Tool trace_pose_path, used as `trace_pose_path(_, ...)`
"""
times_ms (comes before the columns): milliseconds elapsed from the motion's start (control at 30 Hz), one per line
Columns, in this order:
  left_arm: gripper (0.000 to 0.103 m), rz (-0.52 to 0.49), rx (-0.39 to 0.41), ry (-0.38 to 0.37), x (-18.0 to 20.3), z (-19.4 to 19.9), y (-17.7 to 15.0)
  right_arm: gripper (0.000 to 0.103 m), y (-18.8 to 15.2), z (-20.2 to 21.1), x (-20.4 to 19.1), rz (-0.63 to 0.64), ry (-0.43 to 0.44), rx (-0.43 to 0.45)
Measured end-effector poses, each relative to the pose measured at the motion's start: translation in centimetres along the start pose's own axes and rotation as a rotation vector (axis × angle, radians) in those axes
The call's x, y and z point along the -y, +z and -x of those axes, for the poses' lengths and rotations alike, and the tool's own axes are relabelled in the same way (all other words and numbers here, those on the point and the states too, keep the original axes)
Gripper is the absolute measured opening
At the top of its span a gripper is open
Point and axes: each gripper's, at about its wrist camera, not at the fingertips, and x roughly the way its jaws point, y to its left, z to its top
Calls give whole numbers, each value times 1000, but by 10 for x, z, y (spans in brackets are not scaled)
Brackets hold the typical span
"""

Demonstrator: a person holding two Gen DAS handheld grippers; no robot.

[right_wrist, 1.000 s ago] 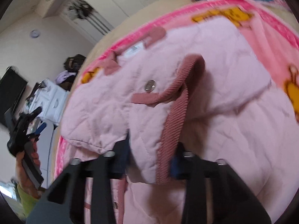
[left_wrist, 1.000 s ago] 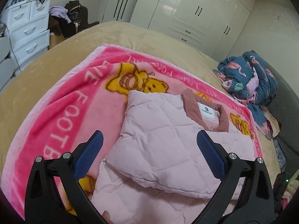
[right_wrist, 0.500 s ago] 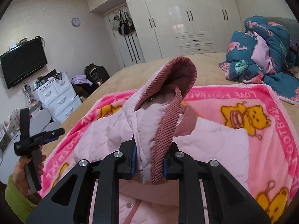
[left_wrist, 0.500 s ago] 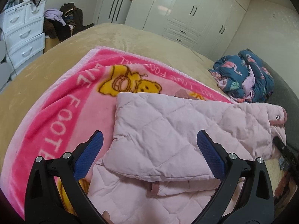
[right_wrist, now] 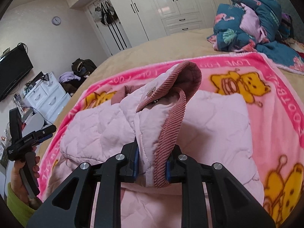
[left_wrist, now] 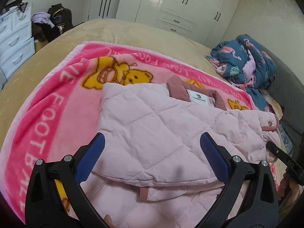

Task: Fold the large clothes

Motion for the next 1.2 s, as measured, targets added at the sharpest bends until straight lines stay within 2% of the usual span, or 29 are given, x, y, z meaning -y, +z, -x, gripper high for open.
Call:
trace_pose_path(167,94,-50,-22,25,10,-12,-7,24,-8,-7,6,-16,-22,-37)
trace_pose_path(267,94,-86,-40,28,17,-19,-11,33,-13,-9,10,-18,-49,-53)
trace_pose_path(367,94,-104,-51,26,23,-24,-14,51,-16,-7,19,-39,-85,-53)
trace_pose_path(467,94,-137,-44,58,28,-26,-16,64,-17,1,26,-63,-138,-16)
trace_pose_path(567,94,-168,-53,71,34,-31,-20,69,-15,13,28,-75,-174,39)
trace_pose_path(733,94,-189,-107,70,33,-48,-30,74,-6,15,18,-51,-140,61)
trace_pose_path(833,94,-160,-150,61,24,-58,-36,76,1,3,0,-6,-97,31)
trace_pose_path(867,94,-142,-154,54,20,-61,-38,84,2,0,-7,6,-86,20)
trace_pose_path(900,95,-128,-155,48,17,-62,-39,87,3,-5,-13,20,-74,9)
trace_pose_path(1033,95,-109,-160,34,12,-65,-43,87,8,-28,-48,115,-40,-53)
trace_pose_path(1200,95,-104,-160,28,11,-65,-44,87,13,-60,-68,153,-49,-116)
